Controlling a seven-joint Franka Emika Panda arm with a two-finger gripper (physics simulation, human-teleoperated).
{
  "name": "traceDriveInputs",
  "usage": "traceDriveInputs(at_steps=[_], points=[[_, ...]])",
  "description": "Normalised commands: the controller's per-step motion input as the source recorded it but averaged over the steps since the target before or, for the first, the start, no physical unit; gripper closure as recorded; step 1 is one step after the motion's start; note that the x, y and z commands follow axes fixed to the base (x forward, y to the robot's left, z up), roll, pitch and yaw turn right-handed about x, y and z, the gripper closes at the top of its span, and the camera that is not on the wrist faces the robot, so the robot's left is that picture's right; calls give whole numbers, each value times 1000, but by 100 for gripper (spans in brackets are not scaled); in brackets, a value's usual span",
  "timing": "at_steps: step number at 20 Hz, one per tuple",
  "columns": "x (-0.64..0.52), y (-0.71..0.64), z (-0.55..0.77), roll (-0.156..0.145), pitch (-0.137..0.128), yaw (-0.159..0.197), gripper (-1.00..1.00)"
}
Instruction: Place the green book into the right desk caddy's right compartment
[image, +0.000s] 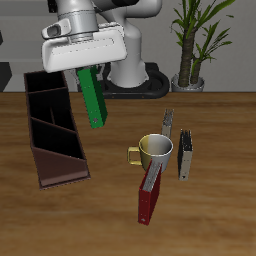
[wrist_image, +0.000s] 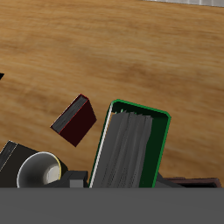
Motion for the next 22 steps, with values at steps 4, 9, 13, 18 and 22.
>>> traceDriveInputs(at_steps=[4,9,13,18,22], points=[[-599,-263,-67,-138,-58,82,100],[-445,-87,-103,-49,-7,10,100],[-380,-31,-11,-32,-33,41,100],[-458,-23,55,-39,-63,54,100],[-276,4,-96,-30,-6,35,100]])
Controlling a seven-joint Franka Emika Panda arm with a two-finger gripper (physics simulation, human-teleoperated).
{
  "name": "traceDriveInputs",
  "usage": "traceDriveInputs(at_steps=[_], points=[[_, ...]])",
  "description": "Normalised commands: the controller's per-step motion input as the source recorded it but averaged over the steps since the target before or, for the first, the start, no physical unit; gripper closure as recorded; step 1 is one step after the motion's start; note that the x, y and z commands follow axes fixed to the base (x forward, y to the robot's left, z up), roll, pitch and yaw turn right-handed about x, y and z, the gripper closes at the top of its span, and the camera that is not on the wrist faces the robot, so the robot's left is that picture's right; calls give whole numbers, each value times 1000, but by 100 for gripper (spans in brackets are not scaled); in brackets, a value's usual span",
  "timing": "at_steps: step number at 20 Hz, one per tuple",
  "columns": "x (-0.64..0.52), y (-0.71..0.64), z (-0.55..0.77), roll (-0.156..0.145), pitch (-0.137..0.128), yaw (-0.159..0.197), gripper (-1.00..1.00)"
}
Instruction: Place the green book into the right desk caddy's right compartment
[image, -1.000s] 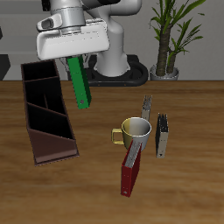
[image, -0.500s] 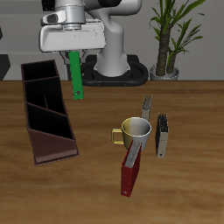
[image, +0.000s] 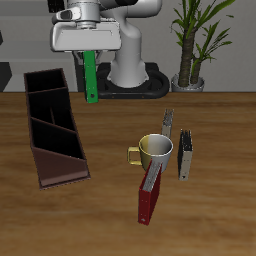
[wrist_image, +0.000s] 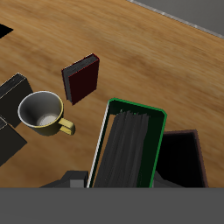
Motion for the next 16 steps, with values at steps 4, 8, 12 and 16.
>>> traceDriveInputs(at_steps=[4,8,12,16], points=[[-344,35,-151,-10,-25,45,100],[-269,20,-112,-24,1,49,100],[-267,-89,-10,-58,7,21,100],[-332,-156,-20,-68,-5,18,100]])
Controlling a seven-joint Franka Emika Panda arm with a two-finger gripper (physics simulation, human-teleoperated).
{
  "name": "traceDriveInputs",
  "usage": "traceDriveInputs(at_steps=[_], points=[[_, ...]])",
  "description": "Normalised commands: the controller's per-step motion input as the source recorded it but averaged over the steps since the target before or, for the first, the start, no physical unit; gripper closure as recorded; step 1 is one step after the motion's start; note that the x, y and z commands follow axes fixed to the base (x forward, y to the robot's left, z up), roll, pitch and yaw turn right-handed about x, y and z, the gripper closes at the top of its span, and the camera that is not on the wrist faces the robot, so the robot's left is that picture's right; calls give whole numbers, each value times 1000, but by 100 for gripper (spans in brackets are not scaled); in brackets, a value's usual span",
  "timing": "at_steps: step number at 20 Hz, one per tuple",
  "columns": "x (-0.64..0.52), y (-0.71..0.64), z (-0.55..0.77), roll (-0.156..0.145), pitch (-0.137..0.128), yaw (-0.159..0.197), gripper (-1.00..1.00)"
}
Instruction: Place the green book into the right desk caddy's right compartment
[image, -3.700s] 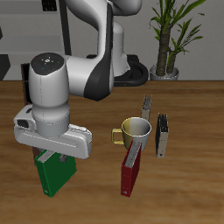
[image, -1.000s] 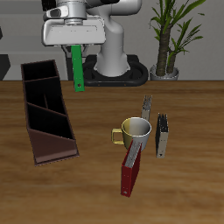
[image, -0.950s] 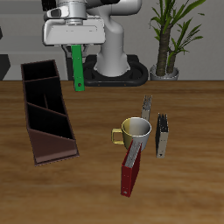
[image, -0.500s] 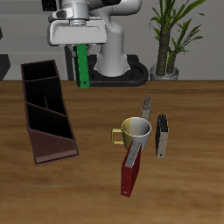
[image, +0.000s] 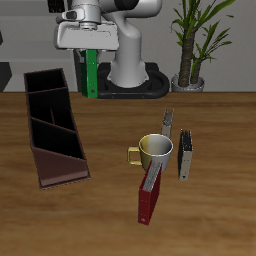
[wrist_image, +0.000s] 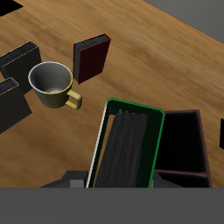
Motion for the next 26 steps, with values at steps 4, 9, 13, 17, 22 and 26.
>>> traceDriveInputs(at_steps=[4,9,13,17,22,26], points=[[-317,-128,-85,-52,16,55,100],[-200,-123,-53,-60,6,30,100],[-267,-114,-31,-49,28,22,100],[-282,-144,34,-62,-10,29,100],[-183,-168,12,-73,-8,12,100],[-226,-222,-83,-95,1,-17,100]])
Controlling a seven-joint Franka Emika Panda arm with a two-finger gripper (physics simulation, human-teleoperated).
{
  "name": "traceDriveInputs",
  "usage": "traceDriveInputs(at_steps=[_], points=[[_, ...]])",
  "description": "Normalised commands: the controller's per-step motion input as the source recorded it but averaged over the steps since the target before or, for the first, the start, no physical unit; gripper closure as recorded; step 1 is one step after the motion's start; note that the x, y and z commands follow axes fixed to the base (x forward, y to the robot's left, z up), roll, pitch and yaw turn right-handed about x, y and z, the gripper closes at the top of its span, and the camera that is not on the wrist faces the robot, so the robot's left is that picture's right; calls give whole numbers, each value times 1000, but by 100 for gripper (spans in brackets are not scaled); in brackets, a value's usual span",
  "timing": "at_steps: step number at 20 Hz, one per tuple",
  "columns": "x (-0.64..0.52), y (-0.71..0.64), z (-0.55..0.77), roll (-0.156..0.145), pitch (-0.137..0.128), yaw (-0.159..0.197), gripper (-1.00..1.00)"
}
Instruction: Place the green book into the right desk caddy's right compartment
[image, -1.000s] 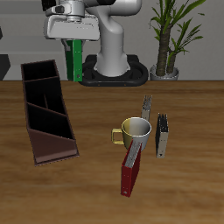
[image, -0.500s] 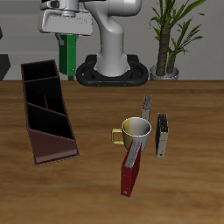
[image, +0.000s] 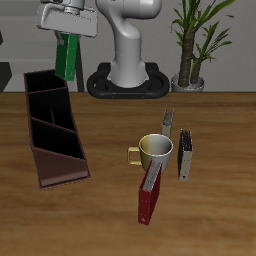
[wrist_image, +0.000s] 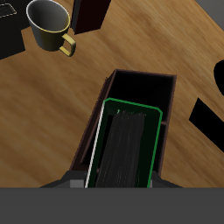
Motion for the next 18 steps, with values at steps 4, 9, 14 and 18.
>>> traceDriveInputs(at_steps=[4,9,14,18], points=[[-180,-212,-175,-71,33,-28,100],[-97,-116,-163,-57,36,-51,100],[-39,6,-72,-10,9,-27,100],[-97,27,17,-6,-8,-49,100]])
